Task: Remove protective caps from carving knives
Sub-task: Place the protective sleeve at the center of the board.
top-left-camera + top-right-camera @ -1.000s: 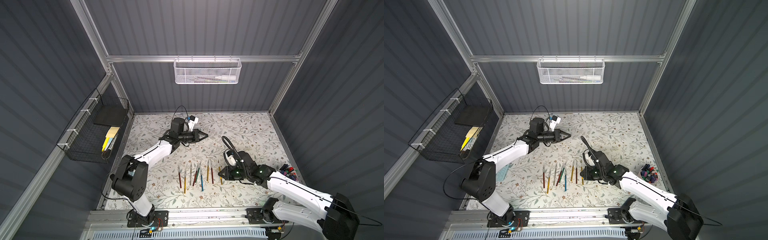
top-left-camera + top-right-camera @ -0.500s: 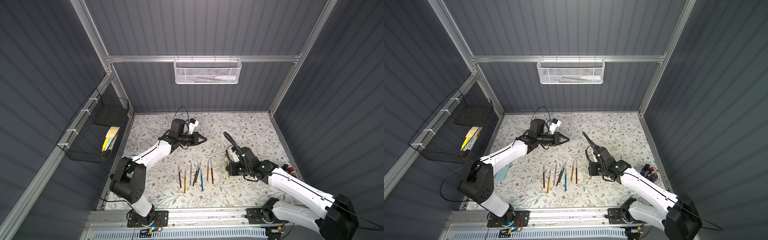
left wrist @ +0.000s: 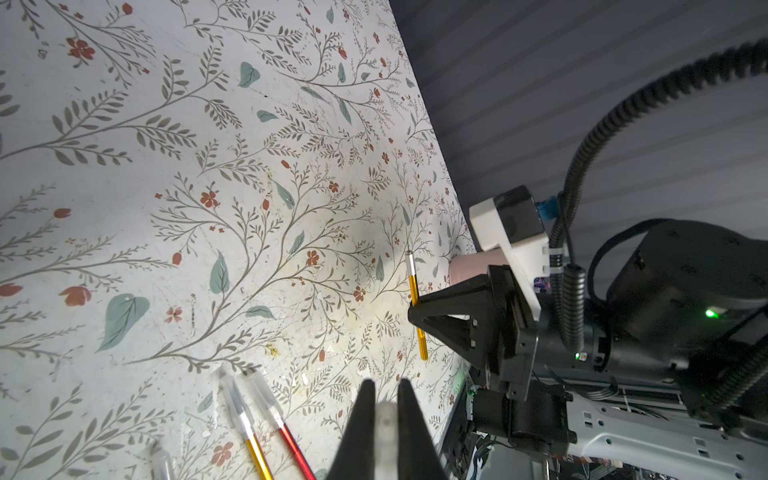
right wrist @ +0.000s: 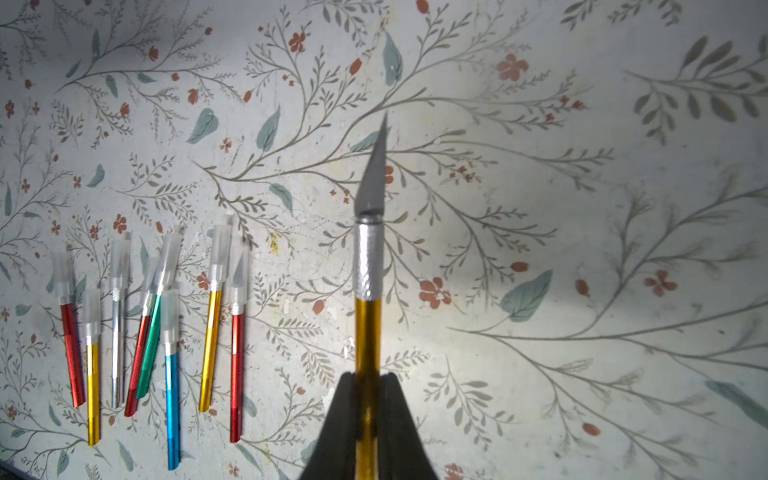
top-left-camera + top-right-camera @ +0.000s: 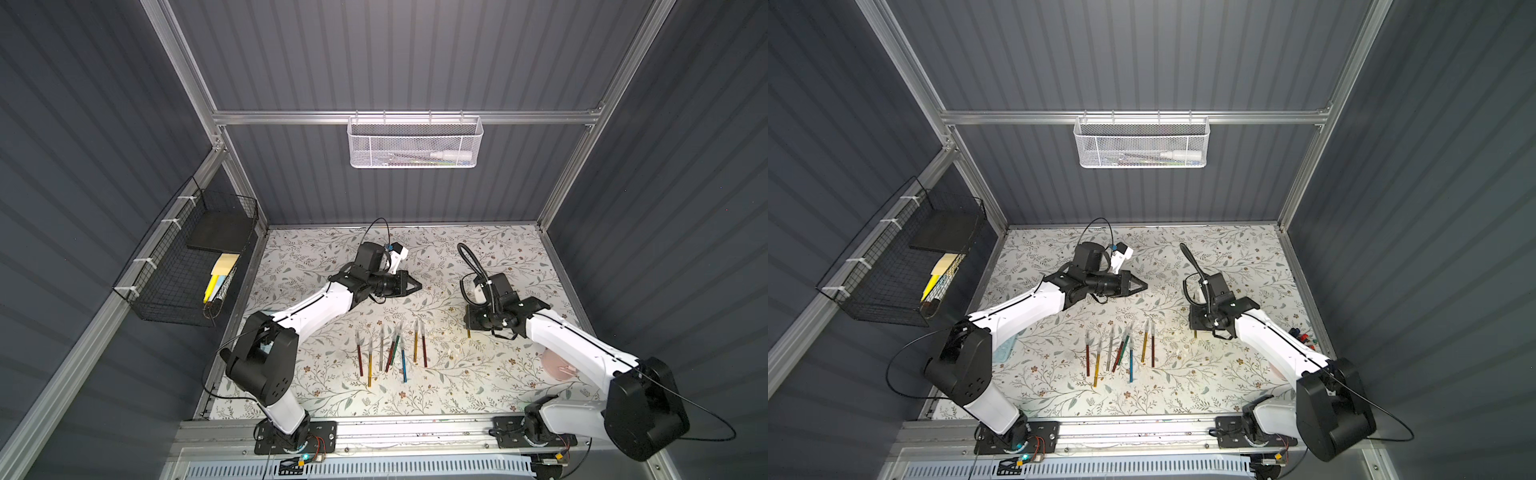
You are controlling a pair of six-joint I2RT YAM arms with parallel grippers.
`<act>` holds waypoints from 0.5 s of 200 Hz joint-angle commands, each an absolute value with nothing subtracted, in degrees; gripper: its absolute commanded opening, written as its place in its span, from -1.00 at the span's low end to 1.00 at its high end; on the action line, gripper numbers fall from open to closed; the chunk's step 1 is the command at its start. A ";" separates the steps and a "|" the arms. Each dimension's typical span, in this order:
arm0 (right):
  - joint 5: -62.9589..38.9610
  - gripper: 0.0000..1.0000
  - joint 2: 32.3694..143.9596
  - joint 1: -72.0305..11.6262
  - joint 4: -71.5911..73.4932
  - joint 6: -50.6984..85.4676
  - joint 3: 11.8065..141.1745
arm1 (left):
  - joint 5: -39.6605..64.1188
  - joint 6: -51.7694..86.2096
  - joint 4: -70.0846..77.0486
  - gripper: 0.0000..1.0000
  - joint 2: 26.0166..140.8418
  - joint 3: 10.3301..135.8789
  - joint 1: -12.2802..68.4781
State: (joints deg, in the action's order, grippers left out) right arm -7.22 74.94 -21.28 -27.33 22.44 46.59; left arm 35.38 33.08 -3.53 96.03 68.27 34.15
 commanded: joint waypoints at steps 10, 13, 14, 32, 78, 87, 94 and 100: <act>-11.58 -0.99 77.92 -16.30 -26.85 19.39 48.98 | 32.47 32.42 -4.66 -0.99 99.56 71.94 35.97; -11.93 -0.98 78.36 -15.88 -26.89 19.36 49.17 | 32.37 32.57 -4.66 -0.99 99.94 72.24 36.17; -11.99 -0.98 78.47 -15.81 -26.89 19.39 49.24 | 32.31 32.55 -4.66 -0.99 100.07 72.33 36.23; -12.11 -0.97 81.39 -14.43 -28.21 19.34 51.10 | 31.47 32.52 -5.46 -0.99 102.06 74.10 37.39; -7.31 -0.98 89.22 -13.90 -32.47 18.00 55.64 | 31.12 32.37 -5.10 -0.97 104.05 75.54 39.73; -5.81 -0.98 90.53 -13.90 -33.13 18.18 56.34 | 30.79 32.27 -5.33 -0.97 104.44 75.73 40.35; -4.68 -0.98 91.59 -13.89 -33.74 18.28 56.83 | 30.43 32.05 -5.74 -0.97 104.73 76.01 40.76; -3.90 -0.98 92.42 -13.89 -34.08 18.40 57.18 | 30.24 31.95 -6.03 -0.97 104.95 76.19 41.08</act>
